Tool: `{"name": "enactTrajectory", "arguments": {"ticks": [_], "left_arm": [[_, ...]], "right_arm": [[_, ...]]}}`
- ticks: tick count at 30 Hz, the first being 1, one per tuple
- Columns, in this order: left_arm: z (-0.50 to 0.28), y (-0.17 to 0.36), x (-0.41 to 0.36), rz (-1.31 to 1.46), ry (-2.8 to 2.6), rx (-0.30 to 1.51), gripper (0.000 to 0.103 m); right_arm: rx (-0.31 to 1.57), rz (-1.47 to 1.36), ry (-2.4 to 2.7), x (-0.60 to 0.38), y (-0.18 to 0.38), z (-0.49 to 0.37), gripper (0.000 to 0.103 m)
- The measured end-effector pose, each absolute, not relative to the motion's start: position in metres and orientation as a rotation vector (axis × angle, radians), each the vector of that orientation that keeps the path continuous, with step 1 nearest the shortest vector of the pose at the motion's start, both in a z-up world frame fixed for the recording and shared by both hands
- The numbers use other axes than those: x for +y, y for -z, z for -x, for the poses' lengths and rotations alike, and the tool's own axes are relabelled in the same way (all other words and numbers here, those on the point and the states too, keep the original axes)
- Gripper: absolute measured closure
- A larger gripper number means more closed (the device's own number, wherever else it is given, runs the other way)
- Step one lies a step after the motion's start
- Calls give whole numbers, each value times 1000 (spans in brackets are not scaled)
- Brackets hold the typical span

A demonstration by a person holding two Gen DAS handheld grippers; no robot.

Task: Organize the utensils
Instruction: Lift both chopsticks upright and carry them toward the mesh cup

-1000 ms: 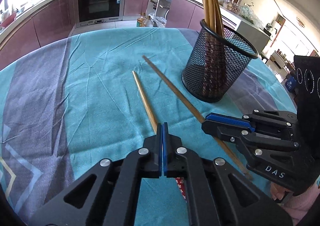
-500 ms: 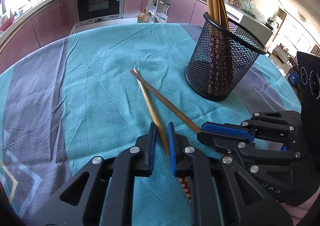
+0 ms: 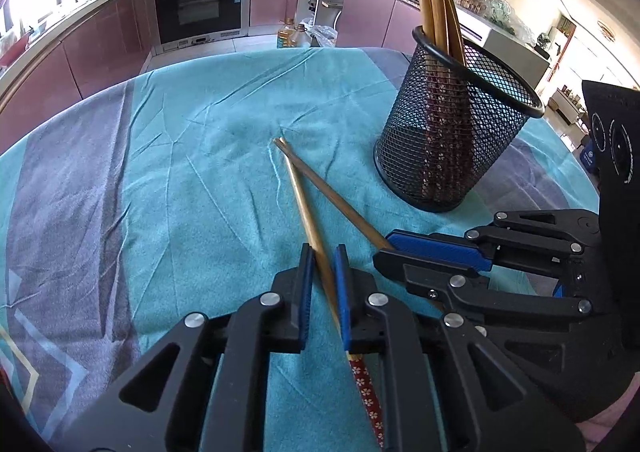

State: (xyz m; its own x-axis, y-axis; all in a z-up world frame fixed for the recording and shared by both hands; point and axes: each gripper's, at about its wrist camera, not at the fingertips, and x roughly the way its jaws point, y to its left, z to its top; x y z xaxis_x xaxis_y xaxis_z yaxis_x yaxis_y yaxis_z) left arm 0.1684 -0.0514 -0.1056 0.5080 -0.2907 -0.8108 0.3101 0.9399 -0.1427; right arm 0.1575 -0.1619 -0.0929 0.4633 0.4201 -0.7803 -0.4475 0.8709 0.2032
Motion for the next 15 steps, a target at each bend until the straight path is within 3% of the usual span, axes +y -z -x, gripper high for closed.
{"name": "enactTrajectory", "arguments": {"ticks": [15], "left_arm": [[-158, 103, -48, 14, 334, 943, 96]], "right_arm": [[924, -26, -543, -178, 88, -150, 97]]}}
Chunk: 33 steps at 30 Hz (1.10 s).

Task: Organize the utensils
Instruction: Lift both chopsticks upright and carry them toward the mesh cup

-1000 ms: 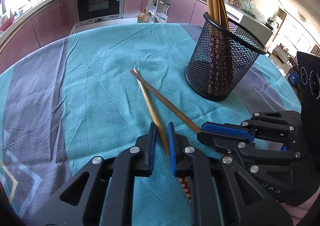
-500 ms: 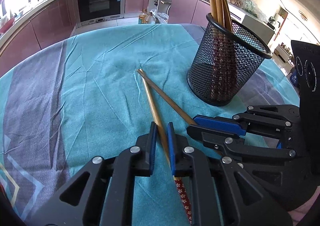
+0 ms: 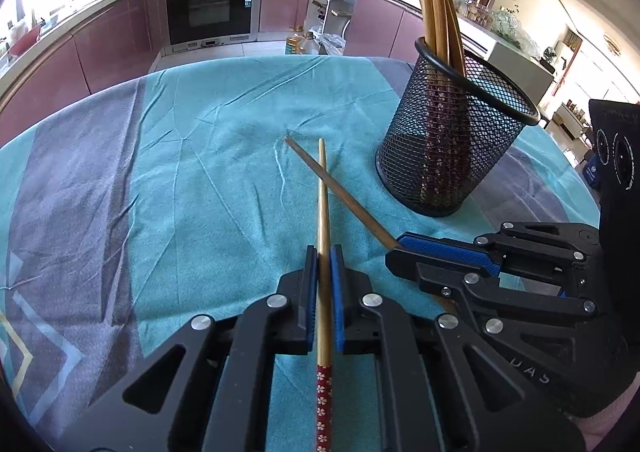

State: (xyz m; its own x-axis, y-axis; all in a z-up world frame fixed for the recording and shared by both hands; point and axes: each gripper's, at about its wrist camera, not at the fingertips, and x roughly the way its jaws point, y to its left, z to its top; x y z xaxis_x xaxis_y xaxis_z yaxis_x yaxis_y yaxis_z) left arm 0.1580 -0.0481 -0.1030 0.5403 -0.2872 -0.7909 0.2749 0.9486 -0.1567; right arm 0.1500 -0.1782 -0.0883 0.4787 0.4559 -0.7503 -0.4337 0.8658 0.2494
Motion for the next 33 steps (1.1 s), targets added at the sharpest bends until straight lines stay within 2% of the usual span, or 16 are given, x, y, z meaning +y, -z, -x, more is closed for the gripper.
{"name": "enactTrajectory", "arguments": {"ticks": [33], "left_arm": [[-105, 53, -21, 107, 443, 823, 96]], "right_arm": [[753, -62, -597, -197, 37, -107, 97]]}}
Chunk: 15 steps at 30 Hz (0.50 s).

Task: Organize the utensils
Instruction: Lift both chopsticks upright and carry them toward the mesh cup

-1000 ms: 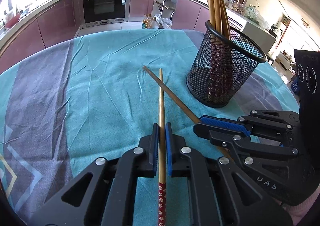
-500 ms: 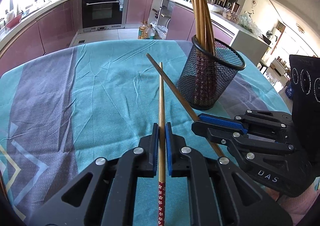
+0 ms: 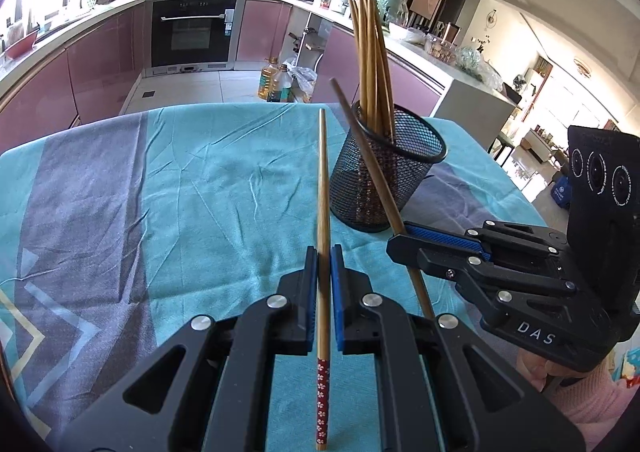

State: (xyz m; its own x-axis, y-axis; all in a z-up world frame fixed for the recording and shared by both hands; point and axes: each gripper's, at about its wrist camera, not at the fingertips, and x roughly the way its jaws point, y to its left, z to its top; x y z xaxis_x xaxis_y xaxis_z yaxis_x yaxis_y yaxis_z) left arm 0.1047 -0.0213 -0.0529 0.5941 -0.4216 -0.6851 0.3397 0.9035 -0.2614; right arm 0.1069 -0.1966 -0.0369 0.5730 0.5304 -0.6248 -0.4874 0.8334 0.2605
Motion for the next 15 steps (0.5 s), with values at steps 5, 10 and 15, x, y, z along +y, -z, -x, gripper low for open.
{"name": "enactTrajectory", "arguments": {"ticks": [5, 10, 15], "left_arm": [[-104, 45, -24, 116, 458, 809, 96], [-104, 39, -24, 120, 466, 795, 96], [-100, 34, -22, 130, 479, 786, 96]], "right_arm": [[732, -72, -589, -204, 30, -103, 97], [711, -84, -581, -209, 26, -100, 97], [695, -97, -577, -214, 19, -98, 97]]}}
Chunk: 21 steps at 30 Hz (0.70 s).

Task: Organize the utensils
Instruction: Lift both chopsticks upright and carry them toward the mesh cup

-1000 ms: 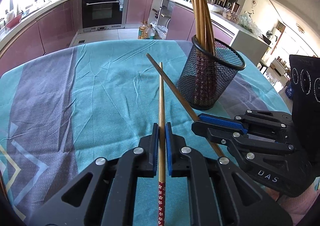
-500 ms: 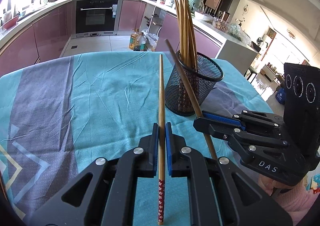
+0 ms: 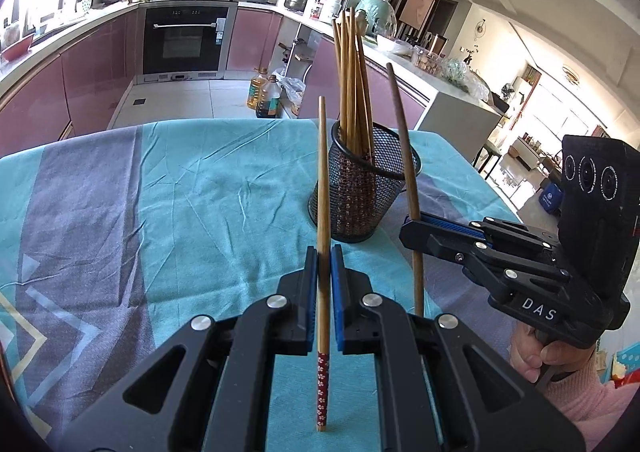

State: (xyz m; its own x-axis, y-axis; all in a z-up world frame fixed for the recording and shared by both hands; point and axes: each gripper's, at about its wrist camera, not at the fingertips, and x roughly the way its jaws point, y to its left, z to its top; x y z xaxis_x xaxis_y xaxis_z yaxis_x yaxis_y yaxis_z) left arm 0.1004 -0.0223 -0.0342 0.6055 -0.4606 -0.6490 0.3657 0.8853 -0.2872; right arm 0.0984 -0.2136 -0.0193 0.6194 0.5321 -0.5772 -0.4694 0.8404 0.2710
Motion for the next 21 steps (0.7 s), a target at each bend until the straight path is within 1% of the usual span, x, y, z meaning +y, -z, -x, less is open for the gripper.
{"name": "enactTrajectory", "arguments": {"ticks": [21], "left_arm": [[-97, 26, -26, 135, 522, 748, 96]], "right_arm": [[666, -101, -575, -218, 8, -93, 97]]}}
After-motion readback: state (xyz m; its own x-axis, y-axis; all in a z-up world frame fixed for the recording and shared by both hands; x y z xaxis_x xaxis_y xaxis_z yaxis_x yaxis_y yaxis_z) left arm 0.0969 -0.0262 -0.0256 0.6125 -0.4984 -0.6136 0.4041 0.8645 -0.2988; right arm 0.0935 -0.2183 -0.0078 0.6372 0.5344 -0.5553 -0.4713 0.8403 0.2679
